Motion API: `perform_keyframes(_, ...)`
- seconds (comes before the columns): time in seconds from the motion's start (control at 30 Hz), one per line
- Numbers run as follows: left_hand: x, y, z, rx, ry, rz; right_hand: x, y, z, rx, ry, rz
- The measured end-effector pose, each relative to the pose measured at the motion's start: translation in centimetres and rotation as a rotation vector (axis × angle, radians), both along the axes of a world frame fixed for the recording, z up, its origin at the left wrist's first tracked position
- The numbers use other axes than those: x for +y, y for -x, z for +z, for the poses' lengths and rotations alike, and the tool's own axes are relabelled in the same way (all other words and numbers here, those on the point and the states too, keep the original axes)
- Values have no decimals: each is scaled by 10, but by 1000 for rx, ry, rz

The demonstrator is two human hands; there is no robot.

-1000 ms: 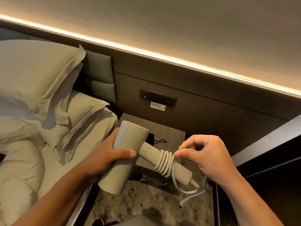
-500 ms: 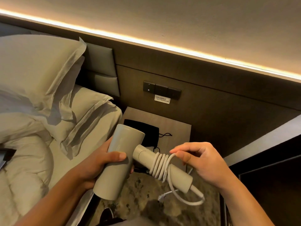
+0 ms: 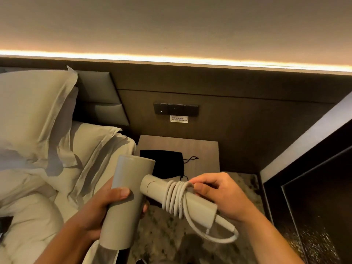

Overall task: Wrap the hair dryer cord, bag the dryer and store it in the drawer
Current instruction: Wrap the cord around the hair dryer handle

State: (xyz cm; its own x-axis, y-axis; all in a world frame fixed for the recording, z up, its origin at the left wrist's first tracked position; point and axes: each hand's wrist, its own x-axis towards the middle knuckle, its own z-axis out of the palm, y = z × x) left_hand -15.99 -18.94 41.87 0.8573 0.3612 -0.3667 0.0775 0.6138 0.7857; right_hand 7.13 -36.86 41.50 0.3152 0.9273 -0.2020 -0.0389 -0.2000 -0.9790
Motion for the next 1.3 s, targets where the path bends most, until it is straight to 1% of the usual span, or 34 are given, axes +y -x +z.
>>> perform_keyframes(0.07,3,-1,6,-18,-28,-2,6,5,0,24,-2,-25)
perform_keyframes(0.13,7,1,8,-18,-49,42,13,12,5,39,9,-52)
perform_keyframes(0.17,10,2,9,-17,-54,66,16,15,5,92,16,-69)
perform_keyframes(0.23,14,5,10,-7,-64,100,22,25,6,307,12,-101)
perform_keyframes(0.27,16,7,10,6,-66,118,26,30,5,374,1,-103)
perform_keyframes(0.3,18,9,10,24,-65,135,29,36,5,381,-13,-116)
perform_keyframes(0.37,22,15,8,50,-46,162,36,47,1,321,-5,-152)
perform_keyframes(0.43,26,22,5,66,15,190,44,57,-4,309,64,-195)
perform_keyframes(0.5,32,29,1,90,75,228,54,67,-7,284,119,-166)
perform_keyframes(0.6,41,40,-3,130,139,280,69,80,-7,251,107,-110)
perform_keyframes(0.73,55,53,-3,148,186,352,90,101,-6,219,153,-166)
perform_keyframes(0.8,65,58,-4,135,179,414,101,113,-6,167,161,-154)
perform_keyframes(0.9,79,66,-5,119,83,508,113,127,-2,76,169,-169)
perform_keyframes(0.97,86,70,-6,120,15,525,119,134,0,-28,193,-188)
perform_keyframes(1.07,93,74,-9,119,-29,544,127,142,2,-210,239,-172)
perform_keyframes(1.13,94,75,-11,136,-122,575,132,147,4,-289,275,-161)
perform_keyframes(1.2,93,75,-11,170,-240,598,135,151,7,-325,312,-168)
perform_keyframes(1.3,94,74,-11,241,-431,584,138,154,12,-328,354,-176)
